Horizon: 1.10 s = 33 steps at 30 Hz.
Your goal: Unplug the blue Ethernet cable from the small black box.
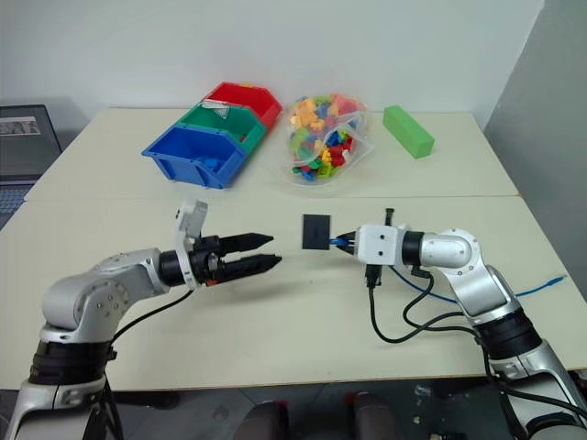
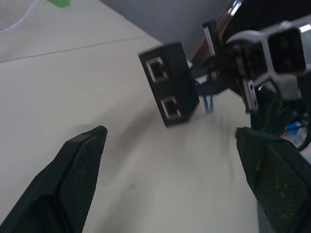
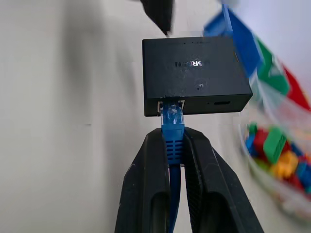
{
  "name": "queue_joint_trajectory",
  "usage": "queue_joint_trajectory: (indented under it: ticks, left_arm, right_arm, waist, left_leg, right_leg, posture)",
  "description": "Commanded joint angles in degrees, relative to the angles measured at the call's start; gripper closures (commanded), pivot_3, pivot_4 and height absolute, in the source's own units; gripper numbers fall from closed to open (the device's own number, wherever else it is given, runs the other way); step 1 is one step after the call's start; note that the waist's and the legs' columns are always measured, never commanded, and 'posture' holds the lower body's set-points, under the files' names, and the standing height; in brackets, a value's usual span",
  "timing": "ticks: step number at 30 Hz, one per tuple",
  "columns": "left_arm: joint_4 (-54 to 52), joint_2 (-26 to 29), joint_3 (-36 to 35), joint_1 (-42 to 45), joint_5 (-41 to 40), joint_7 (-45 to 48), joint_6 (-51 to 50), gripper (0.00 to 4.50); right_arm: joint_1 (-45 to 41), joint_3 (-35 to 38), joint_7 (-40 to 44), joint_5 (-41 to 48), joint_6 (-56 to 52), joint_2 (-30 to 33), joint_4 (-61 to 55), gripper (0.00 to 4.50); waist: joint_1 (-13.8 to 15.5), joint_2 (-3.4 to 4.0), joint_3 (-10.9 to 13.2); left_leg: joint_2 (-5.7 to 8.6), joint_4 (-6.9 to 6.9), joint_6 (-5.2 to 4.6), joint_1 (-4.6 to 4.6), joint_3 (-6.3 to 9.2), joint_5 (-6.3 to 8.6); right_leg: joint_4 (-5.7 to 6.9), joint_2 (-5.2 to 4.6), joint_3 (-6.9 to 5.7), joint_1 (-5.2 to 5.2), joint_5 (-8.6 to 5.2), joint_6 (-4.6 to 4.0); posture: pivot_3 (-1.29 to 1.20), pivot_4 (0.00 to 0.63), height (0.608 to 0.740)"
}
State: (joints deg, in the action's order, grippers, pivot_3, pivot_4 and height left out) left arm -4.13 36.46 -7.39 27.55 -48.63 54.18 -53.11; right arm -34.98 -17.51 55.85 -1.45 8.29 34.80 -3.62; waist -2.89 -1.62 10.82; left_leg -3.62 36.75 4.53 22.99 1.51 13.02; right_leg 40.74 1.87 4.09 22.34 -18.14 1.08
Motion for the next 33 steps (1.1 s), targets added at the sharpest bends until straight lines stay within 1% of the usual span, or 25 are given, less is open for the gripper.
queue_joint_trajectory:
  ticks: [1,10,14,19,22,26,28,33]
  left_arm:
    - [-0.17,-0.85,-2.93,2.31,-5.63,-0.40,-4.70,0.00]
    - [-1.68,-2.28,-3.02,2.66,-8.01,-1.54,-6.92,0.00]
    - [-1.39,-2.64,-3.31,3.04,-8.94,-1.59,-7.13,0.68]
    - [-1.41,-2.48,-3.38,3.05,-10.04,-1.02,-7.63,1.84]
    - [-1.46,-2.25,-3.15,2.99,-10.35,-0.73,-7.87,2.41]
    - [-1.49,-2.09,-2.60,2.87,-9.98,-0.35,-7.74,3.34]
    - [-1.47,-2.03,-2.23,2.79,-9.50,-0.12,-7.46,3.70]
    - [-1.48,-1.86,-1.60,2.61,-8.55,0.47,-6.88,3.70]
  right_arm:
    - [-2.10,-0.04,1.12,-0.42,2.93,-0.02,-3.05,4.37]
    - [-3.31,0.02,1.83,0.54,1.13,-1.47,-5.09,4.37]
    - [-3.75,-0.14,2.05,0.17,1.41,-1.73,-5.45,4.37]
    - [-4.74,-0.33,2.03,-0.10,1.44,-2.12,-5.58,4.37]
    - [-5.05,-0.32,2.05,-0.30,1.81,-2.15,-5.47,4.37]
    - [-5.18,-0.38,1.99,-0.69,2.31,-1.92,-5.78,4.37]
    - [-5.10,-0.44,2.02,-1.00,2.42,-1.78,-6.33,4.37]
    - [-3.82,-1.39,4.07,-1.08,2.65,-0.56,-8.24,4.37]
  waist:
    - [0.01,-0.01,0.00]
    - [0.15,0.00,0.00]
    - [0.17,0.00,0.00]
    - [0.15,-0.01,0.00]
    - [0.15,0.00,0.00]
    - [0.15,0.00,0.00]
    - [0.15,-0.01,0.00]
    - [0.15,-0.01,0.00]
  left_leg:
    - [0.00,0.00,0.00,0.01,0.00,0.00]
    - [-0.01,0.02,0.01,-0.02,0.02,0.00]
    - [0.00,0.02,0.01,-0.02,0.02,0.00]
    - [-0.01,0.01,0.01,-0.02,0.02,0.00]
    - [0.00,0.01,0.01,-0.02,0.02,0.00]
    - [0.00,0.01,0.01,-0.02,0.02,0.00]
    - [0.00,0.01,0.01,-0.02,0.01,0.00]
    - [0.00,0.00,0.01,-0.01,0.01,0.00]
  right_leg:
    - [-0.01,-0.01,0.00,-0.01,0.00,0.00]
    - [0.03,-0.02,0.00,-0.02,0.01,-0.01]
    - [0.02,-0.02,0.01,-0.02,0.01,-0.01]
    - [0.02,-0.02,0.00,-0.02,0.00,-0.01]
    - [0.02,-0.02,0.01,-0.02,0.01,-0.01]
    - [0.01,-0.02,0.01,-0.02,0.00,-0.01]
    - [0.01,-0.02,0.01,-0.01,0.00,-0.01]
    - [0.00,-0.02,0.01,-0.01,0.00,-0.01]
  posture:
    - [0.00,0.150,0.740]
    - [0.00,0.150,0.740]
    - [0.00,0.150,0.740]
    - [0.00,0.150,0.740]
    - [0.00,0.150,0.740]
    - [0.00,0.150,0.740]
    - [0.00,0.150,0.740]
    - [0.00,0.150,0.740]
